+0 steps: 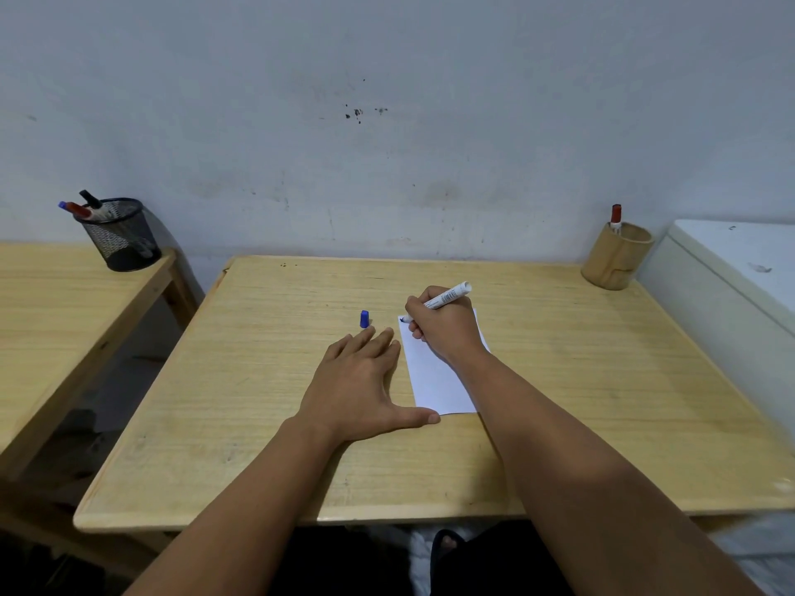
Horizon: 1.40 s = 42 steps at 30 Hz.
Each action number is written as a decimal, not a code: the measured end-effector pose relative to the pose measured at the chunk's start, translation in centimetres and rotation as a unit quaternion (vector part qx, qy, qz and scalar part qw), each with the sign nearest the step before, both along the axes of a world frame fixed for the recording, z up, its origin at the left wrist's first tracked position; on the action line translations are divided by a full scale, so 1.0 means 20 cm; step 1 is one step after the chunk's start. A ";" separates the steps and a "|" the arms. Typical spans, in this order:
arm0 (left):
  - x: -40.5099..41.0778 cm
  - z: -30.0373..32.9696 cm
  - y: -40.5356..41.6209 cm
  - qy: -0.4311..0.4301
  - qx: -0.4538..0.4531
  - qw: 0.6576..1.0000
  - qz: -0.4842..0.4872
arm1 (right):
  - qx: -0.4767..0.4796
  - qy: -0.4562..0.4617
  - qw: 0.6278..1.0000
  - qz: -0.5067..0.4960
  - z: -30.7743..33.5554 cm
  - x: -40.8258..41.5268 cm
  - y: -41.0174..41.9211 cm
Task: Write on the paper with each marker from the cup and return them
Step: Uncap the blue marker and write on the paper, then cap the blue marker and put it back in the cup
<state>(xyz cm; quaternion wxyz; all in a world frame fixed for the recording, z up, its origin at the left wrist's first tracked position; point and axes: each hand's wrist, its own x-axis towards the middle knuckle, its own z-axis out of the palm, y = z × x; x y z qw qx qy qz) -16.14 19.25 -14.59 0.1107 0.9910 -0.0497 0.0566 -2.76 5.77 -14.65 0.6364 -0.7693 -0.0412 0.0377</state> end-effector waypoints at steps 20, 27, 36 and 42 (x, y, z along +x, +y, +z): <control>0.32 0.02 0.14 -0.110 -0.108 0.980 0.125 | 0.061 -0.025 0.997 0.034 0.27 0.02 -0.08; 0.35 0.15 0.15 -0.074 -0.376 0.902 0.197 | 0.162 0.084 0.978 0.100 0.45 -0.04 -0.19; 0.32 0.55 0.06 -0.033 -0.661 0.736 0.143 | -0.028 -0.066 0.989 0.128 0.43 -0.15 -0.23; 0.29 0.63 -0.03 -0.045 -0.627 0.766 0.133 | -0.044 -0.090 0.988 0.116 0.47 -0.19 -0.26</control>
